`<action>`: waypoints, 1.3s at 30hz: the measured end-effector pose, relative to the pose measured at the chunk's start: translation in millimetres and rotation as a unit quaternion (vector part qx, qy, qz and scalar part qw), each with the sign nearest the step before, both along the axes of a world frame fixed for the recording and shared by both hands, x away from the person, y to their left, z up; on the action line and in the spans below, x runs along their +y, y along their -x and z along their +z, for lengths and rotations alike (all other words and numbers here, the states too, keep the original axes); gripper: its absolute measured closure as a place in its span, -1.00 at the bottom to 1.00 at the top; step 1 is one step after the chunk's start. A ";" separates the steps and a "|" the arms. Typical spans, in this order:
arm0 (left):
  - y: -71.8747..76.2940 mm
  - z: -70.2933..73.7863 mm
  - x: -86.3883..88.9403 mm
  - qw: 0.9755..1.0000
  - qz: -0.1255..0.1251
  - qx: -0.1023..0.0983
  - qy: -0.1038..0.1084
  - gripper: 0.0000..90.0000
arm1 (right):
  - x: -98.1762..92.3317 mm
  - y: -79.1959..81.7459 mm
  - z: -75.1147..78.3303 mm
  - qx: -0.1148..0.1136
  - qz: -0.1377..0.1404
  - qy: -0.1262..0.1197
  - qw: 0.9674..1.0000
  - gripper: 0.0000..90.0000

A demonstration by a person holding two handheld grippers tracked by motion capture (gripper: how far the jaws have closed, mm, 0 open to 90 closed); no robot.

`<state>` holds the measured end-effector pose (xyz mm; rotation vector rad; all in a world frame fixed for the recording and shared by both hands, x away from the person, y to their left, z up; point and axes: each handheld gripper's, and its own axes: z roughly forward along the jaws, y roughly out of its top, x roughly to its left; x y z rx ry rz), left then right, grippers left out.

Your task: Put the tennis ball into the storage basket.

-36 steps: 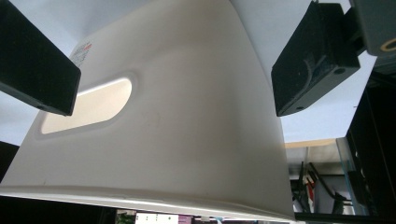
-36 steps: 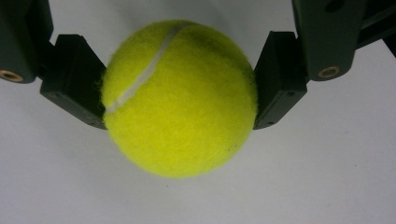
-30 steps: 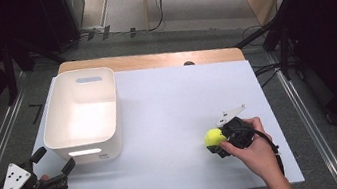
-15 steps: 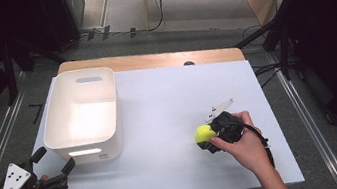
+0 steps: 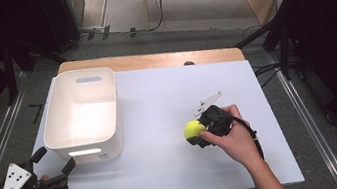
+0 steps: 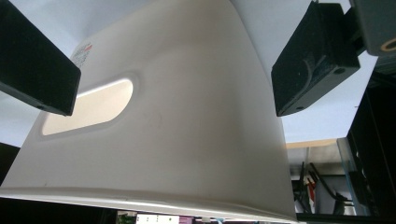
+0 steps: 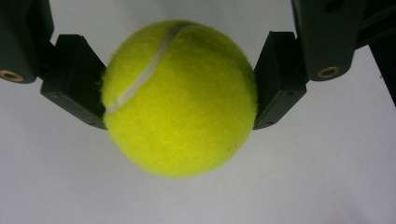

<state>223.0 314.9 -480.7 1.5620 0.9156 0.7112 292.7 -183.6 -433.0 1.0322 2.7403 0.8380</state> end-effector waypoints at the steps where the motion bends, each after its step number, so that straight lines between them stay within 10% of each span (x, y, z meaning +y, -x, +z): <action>1: 0.0 0.0 0.4 1.000 0.000 0.000 0.001 -0.97 | 1.5 -1.6 0.3 0.000 0.000 0.000 1.000 -0.45; 39: -1.3 -0.2 -0.8 1.000 -0.004 0.000 -0.002 -0.97 | 45.8 -29.7 19.4 0.002 0.047 -0.029 0.998 -0.45</action>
